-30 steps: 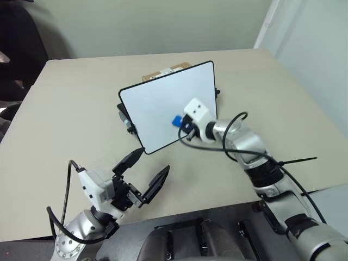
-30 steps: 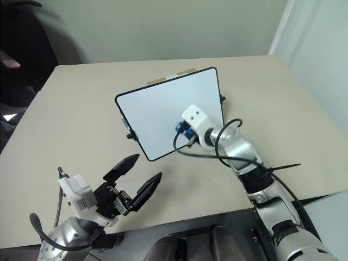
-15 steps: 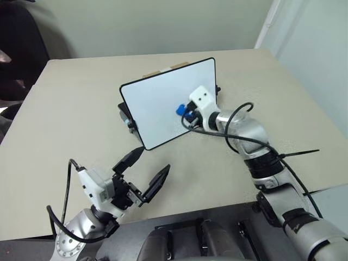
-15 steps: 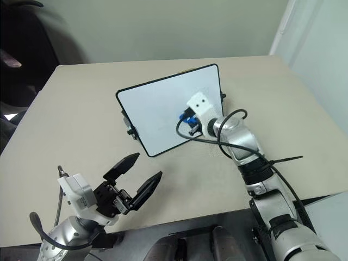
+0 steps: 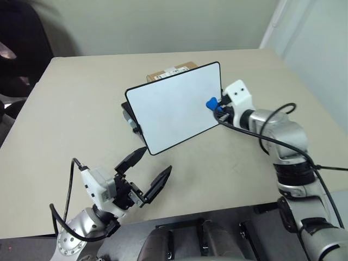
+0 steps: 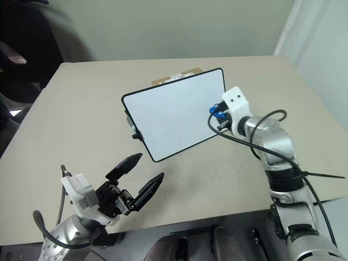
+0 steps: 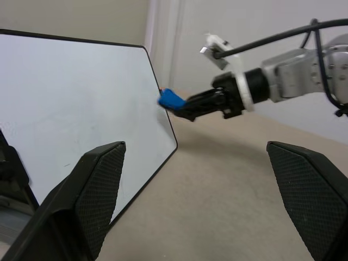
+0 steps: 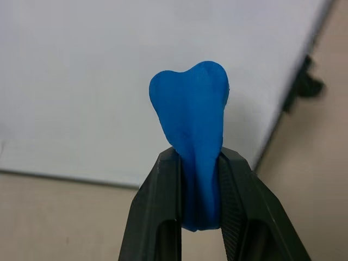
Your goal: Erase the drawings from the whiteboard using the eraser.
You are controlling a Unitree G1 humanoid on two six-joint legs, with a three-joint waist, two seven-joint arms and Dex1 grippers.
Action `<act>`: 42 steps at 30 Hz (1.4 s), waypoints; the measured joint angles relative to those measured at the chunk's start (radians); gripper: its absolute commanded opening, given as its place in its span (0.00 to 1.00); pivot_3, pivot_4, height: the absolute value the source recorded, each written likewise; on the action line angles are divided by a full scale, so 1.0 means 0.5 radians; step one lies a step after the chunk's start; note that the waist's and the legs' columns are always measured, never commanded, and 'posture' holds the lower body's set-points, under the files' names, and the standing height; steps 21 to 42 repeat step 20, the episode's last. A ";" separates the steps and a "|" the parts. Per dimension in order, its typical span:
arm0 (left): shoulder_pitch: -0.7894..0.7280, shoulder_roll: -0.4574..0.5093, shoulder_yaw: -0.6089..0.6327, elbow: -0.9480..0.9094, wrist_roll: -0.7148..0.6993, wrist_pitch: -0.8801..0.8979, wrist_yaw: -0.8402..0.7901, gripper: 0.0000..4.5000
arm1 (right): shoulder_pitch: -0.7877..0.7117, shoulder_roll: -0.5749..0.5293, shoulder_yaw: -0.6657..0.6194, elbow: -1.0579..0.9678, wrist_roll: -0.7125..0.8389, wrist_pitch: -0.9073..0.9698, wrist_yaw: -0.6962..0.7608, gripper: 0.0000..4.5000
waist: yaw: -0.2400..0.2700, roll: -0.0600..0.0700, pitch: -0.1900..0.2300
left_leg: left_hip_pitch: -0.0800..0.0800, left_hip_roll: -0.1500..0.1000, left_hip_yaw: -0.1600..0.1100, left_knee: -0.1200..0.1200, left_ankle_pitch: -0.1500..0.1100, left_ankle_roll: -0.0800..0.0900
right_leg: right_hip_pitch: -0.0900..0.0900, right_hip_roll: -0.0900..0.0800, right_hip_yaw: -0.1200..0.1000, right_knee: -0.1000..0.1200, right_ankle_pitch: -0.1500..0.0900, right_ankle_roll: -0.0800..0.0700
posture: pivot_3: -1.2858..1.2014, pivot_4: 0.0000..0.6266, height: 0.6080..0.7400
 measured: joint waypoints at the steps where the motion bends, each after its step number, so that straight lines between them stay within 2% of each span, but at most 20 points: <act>1: -0.004 0.000 0.001 0.007 0.000 0.000 -0.001 1.00 | 0.045 -0.047 -0.049 -0.037 0.025 0.040 0.011 0.12 | 0.004 0.000 0.000 | 0.001 0.000 0.000 0.001 -0.001 0.001 | 0.000 0.000 0.000 0.000 -0.002 0.001 | 0.52 0.24 1.00; 5: -0.016 0.003 -0.007 0.031 0.001 0.000 -0.011 1.00 | 0.247 -0.235 -0.220 -0.126 0.098 0.209 0.021 0.12 | 0.009 0.000 0.000 | 0.002 -0.001 0.001 0.002 -0.004 0.007 | 0.005 -0.002 0.000 0.000 -0.007 0.005 | 0.52 0.24 1.00; 9: -0.030 0.005 -0.013 0.053 0.000 0.000 -0.030 1.00 | 0.457 -0.334 -0.243 -0.171 0.141 0.300 0.025 0.12 | 0.008 0.000 0.000 | 0.003 -0.001 0.001 0.002 -0.006 0.007 | 0.005 -0.002 0.000 0.000 -0.009 0.007 | 0.52 0.24 1.00; 10: -0.034 0.005 -0.013 0.054 0.000 0.000 -0.033 1.00 | 0.498 -0.340 -0.243 -0.174 0.156 0.307 0.027 0.28 | 0.005 0.000 0.000 | 0.003 -0.001 0.001 0.001 -0.006 0.007 | 0.005 -0.002 0.000 0.001 -0.009 0.007 | 0.52 0.24 1.00; 11: -0.047 0.007 -0.018 0.058 0.000 0.000 -0.039 1.00 | 0.539 -0.341 -0.244 -0.180 0.175 0.313 0.028 0.32 | 0.003 0.000 0.000 | 0.003 -0.001 0.001 0.002 -0.007 0.009 | 0.005 -0.002 0.001 0.001 -0.008 0.007 | 0.52 0.24 1.00; 18: -0.070 0.011 -0.051 0.067 0.005 0.000 -0.053 1.00 | 0.695 -0.360 -0.291 -0.273 0.251 0.271 0.037 0.84 | 0.007 0.000 0.000 | 0.004 -0.001 0.000 0.002 -0.014 0.021 | 0.007 -0.002 0.000 0.001 -0.008 0.008 | 0.52 0.24 1.00; 20: -0.078 0.013 -0.051 0.072 0.005 0.000 -0.058 1.00 | 0.816 -0.405 -0.330 -0.373 0.270 0.149 0.079 0.84 | 0.017 0.001 0.000 | 0.004 -0.001 0.000 0.002 -0.014 0.020 | 0.007 -0.002 0.000 0.000 -0.010 0.011 | 0.52 0.24 1.00; 42: -0.078 0.013 -0.051 0.072 0.005 0.000 -0.058 1.00 | 0.816 -0.405 -0.330 -0.373 0.270 0.149 0.079 0.84 | 0.017 0.001 0.000 | 0.004 -0.001 0.000 0.002 -0.014 0.020 | 0.007 -0.002 0.000 0.000 -0.010 0.011 | 0.52 0.24 1.00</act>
